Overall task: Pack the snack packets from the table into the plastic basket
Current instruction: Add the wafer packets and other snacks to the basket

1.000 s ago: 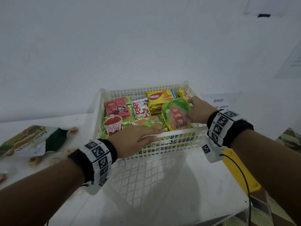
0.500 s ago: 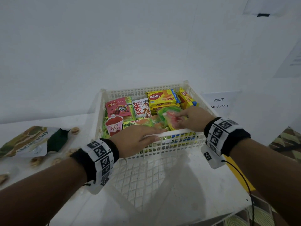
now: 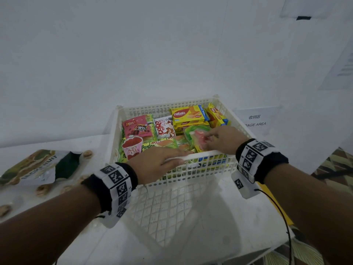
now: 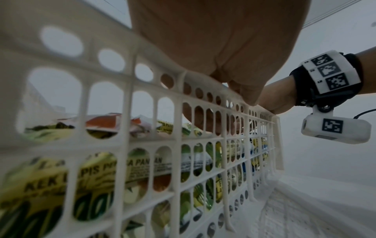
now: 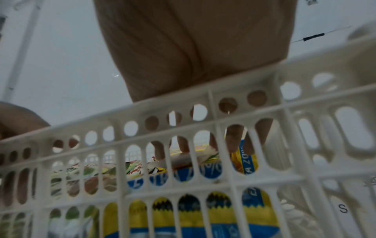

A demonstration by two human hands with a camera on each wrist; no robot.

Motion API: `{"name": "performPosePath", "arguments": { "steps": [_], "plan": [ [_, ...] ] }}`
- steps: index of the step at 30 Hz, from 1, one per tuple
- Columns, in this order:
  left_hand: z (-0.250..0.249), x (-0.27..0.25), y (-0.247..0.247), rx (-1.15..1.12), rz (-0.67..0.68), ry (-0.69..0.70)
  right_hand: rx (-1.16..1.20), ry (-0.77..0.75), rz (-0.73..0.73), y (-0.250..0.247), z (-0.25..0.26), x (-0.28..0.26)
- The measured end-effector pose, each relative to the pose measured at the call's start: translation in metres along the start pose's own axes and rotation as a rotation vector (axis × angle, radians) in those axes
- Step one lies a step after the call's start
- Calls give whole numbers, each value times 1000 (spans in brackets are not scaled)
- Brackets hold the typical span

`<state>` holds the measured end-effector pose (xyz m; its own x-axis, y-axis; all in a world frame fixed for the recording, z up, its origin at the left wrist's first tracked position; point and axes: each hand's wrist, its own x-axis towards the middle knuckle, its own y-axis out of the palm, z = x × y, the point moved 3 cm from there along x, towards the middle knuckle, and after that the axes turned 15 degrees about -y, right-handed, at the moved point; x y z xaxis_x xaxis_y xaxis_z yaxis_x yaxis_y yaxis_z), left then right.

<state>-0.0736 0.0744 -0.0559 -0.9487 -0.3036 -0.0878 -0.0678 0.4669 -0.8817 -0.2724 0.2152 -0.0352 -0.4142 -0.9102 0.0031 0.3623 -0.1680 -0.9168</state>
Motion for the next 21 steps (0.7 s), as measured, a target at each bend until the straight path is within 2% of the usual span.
{"name": "performPosePath", "arguments": {
  "steps": [6, 10, 15, 21],
  "plan": [
    [-4, -1, -4, -64, -9, -1, -96, -17, -175, 1, 3, -1],
    [1, -7, -21, -101, -136, -80, -123, -108, -246, 1, 31, 7],
    [19, -35, -60, 88, -240, -128, -144, -238, -239, 13, 84, 31],
    [83, -90, -109, 151, -359, -251, -160, -398, -219, 38, 178, 51]
  ]
}}
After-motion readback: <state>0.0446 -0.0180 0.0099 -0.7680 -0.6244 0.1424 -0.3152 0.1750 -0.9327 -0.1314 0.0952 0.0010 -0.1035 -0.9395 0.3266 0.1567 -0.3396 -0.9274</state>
